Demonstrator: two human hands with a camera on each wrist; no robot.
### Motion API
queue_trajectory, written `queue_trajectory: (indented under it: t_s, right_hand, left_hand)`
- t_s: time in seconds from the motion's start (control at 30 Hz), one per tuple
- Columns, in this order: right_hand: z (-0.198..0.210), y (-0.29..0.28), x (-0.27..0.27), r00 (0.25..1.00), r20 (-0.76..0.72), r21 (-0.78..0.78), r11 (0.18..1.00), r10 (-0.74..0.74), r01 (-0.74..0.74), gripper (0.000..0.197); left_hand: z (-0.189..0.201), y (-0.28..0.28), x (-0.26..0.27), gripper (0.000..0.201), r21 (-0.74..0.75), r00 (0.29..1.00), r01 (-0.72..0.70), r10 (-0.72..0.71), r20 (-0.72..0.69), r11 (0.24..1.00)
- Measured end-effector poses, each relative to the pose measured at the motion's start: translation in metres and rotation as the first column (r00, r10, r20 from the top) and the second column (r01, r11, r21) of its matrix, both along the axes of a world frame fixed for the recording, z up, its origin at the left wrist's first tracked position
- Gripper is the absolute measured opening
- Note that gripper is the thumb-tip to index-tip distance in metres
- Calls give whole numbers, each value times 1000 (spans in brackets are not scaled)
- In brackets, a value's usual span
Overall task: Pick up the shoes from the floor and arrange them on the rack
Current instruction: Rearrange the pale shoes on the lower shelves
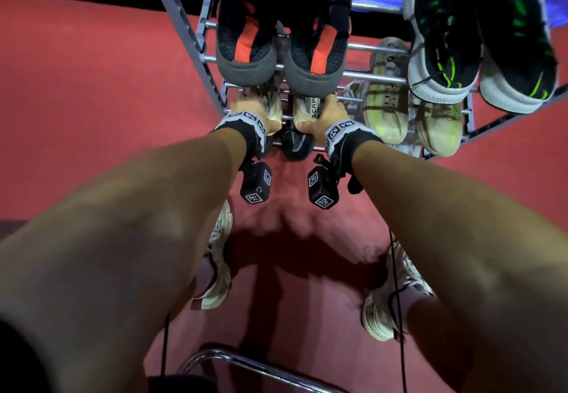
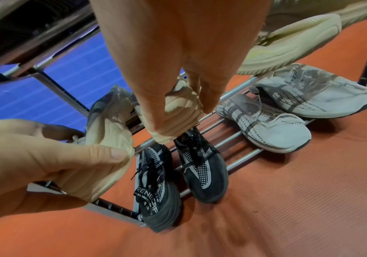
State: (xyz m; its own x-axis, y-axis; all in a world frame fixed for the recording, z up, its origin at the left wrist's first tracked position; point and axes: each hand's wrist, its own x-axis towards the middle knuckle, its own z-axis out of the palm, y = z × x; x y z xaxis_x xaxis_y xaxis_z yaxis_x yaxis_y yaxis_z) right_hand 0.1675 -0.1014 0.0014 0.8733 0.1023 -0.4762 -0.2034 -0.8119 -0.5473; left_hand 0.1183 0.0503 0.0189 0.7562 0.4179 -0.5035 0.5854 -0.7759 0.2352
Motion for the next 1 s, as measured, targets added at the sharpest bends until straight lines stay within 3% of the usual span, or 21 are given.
queue_trajectory:
  t_s: [0.27, 0.63, 0.77, 0.93, 1.0]
  right_hand:
    - [-5, 7, -4, 995, 100, -80, 997, 23, -15, 68]
    - [-9, 18, -11, 989, 138, -75, 996, 48, -38, 83]
    - [-8, 19, -13, 984, 125, -167, 980, 126, -105, 85]
    - [-2, 20, -17, 981, 117, -152, 979, 155, -137, 79]
    - [0, 18, -18, 979, 96, -170, 972, 181, -163, 79]
  left_hand:
    - [-3, 6, 2, 62, 87, 996, 14, -22, 87, 996]
    - [-29, 20, 2, 80, 58, 968, -28, 13, 252, 998]
    - [-27, 19, 1, 89, 78, 980, -4, -12, 199, 997]
    - [-15, 8, 0, 60, 90, 996, 28, -35, 80, 996]
    - [-14, 3, -4, 73, 86, 996, 29, -36, 80, 996]
